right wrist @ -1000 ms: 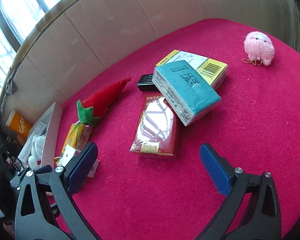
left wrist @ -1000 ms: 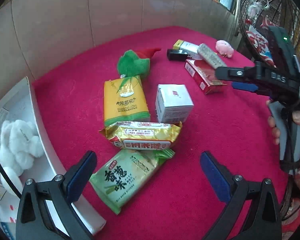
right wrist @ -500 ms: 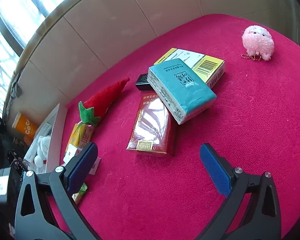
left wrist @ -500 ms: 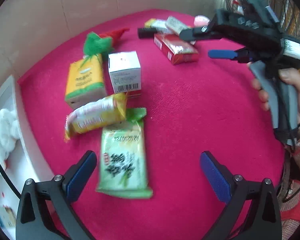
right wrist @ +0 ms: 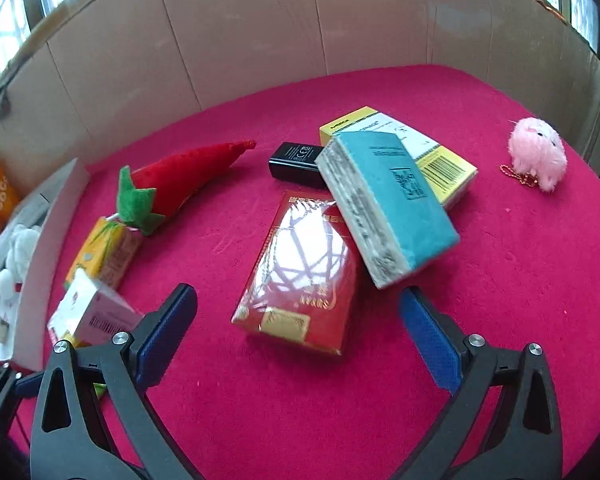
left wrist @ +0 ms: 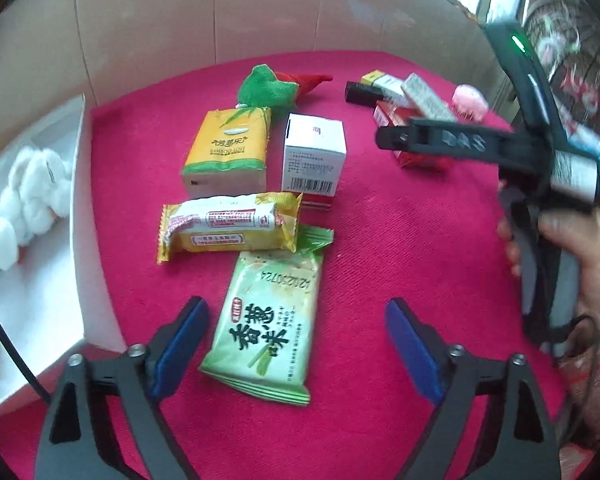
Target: Organize objects
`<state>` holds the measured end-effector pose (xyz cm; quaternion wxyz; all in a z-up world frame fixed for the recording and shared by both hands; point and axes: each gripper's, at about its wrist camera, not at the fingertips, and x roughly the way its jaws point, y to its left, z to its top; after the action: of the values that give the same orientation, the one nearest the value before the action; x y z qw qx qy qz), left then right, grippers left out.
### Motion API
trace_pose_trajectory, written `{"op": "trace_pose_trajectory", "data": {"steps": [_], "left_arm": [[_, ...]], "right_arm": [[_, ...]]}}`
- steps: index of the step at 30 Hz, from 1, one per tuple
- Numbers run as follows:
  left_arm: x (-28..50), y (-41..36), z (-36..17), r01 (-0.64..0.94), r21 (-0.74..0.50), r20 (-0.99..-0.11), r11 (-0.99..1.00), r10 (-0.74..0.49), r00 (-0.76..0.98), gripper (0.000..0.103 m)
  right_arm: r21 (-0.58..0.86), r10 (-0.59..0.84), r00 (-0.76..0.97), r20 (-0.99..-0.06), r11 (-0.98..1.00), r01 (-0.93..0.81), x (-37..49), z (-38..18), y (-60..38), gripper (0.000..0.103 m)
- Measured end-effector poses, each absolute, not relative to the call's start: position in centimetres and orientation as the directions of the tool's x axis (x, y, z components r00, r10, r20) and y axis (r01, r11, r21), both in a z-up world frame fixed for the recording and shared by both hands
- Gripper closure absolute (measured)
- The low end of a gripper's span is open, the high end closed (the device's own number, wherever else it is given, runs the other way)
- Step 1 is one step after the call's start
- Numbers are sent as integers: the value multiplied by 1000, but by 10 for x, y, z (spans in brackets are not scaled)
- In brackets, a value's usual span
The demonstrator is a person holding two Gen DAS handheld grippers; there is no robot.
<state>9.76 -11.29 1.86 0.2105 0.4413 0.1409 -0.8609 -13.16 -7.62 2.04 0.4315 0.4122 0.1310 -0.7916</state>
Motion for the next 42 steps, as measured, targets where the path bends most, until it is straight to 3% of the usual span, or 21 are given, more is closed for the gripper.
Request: {"op": "trace_pose_trajectory", "data": {"steps": [4, 6, 7, 8, 13, 26, 27, 29, 32, 35, 42], "left_arm": [[101, -106, 18, 476, -6, -802, -880, -280, -528, 28], [103, -105, 20, 470, -3, -793, -883, -285, -539, 48], [104, -105, 22, 465, -14, -791, -885, -275, -547, 65], [103, -106, 22, 465, -26, -790, -885, -266, -552, 67], [108, -103, 23, 483, -57, -770, -874, -270, -578, 67], [117, -87, 55, 473, -43, -674, -880, -324, -664, 67], [118, -86, 58, 476, -42, -665, -878, -331, -669, 67], [121, -84, 63, 479, -38, -650, -877, -343, -678, 67], [125, -83, 70, 483, -37, -629, -875, -355, -692, 67], [130, -85, 74, 494, -49, -615, -868, -363, -700, 67], [149, -97, 80, 528, -94, -590, -844, -380, -712, 67]], "right_arm": [[78, -544, -309, -780, -574, 815, -124, 16, -88, 9], [73, -554, -307, -774, -559, 826, -122, 18, -86, 21], [69, -556, -308, -772, -555, 829, -121, 18, -85, 30], [68, -559, -309, -769, -552, 831, -121, 19, -83, 36], [115, -593, -281, -754, -541, 833, -123, 21, -65, 42], [304, -756, -223, -615, -489, 818, -108, 62, -17, 44], [308, -762, -222, -609, -485, 819, -106, 65, -14, 46], [327, -777, -210, -594, -471, 819, -104, 72, -10, 63], [344, -793, -203, -575, -459, 820, -101, 79, -6, 66], [328, -792, -206, -574, -453, 829, -96, 81, -9, 76], [332, -762, -197, -617, -478, 813, -97, 71, -8, 77]]}}
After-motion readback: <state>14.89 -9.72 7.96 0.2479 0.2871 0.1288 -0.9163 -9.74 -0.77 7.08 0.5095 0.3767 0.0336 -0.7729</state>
